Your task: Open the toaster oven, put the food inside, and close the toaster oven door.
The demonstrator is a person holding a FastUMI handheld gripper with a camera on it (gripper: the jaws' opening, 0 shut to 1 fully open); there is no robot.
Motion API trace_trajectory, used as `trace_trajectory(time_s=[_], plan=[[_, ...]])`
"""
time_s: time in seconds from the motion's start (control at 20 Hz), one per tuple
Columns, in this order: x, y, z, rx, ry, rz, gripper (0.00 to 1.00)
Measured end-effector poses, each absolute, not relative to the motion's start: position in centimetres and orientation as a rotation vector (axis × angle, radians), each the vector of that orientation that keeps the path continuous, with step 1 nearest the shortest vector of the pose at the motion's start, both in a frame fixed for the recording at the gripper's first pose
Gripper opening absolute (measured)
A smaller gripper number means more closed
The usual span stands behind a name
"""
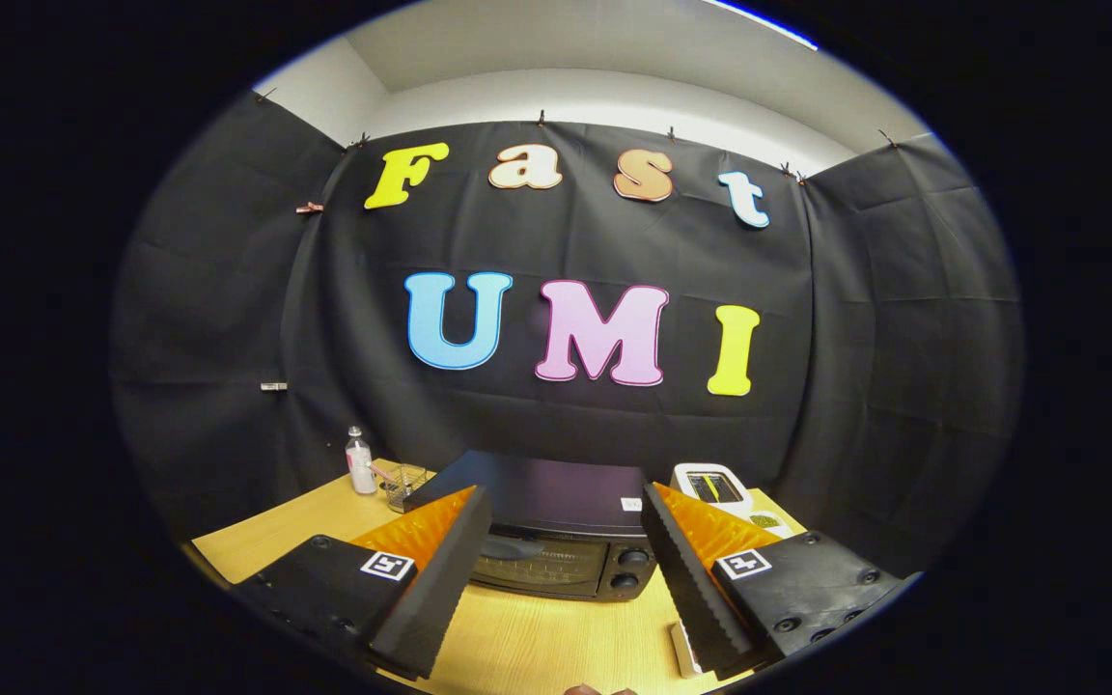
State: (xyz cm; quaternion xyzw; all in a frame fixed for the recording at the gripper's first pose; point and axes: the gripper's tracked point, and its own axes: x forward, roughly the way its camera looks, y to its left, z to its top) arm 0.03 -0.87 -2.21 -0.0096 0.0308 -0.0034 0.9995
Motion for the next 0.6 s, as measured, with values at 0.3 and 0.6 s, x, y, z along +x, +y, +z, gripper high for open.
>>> trace_trajectory(time_s=[0.3,0.6], plan=[[0.3,-1.3,-3.0,-0.011,0.084,-0.018,0.97],[1.2,-1.2,-4.3,0.018,0.129,-0.032,0.97]])
